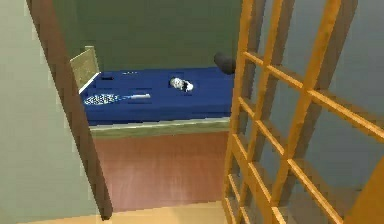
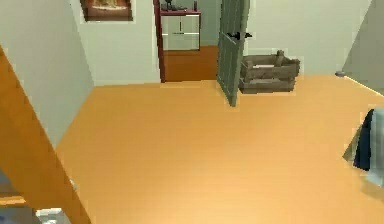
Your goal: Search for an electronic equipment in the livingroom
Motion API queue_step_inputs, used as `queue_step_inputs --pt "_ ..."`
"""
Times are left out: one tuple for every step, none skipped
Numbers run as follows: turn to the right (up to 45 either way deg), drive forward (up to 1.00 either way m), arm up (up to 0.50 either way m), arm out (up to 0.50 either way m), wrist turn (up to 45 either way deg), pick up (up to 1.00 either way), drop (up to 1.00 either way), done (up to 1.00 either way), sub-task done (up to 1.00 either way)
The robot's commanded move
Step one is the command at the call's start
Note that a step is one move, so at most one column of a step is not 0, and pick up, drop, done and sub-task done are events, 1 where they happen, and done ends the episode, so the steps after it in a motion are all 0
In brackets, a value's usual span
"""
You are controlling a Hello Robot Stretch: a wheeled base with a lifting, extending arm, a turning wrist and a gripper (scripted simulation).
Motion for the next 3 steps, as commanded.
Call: queue_step_inputs --pt "0.0 1.00 0.00 0.00 0.0 0.00 0.00 0.00 0.00" --pt "0.0 0.05 0.00 0.00 0.0 0.00 0.00 0.00 0.00" --pt "18.0 0.00 0.00 0.00 0.0 0.00 0.00 0.00 0.00"
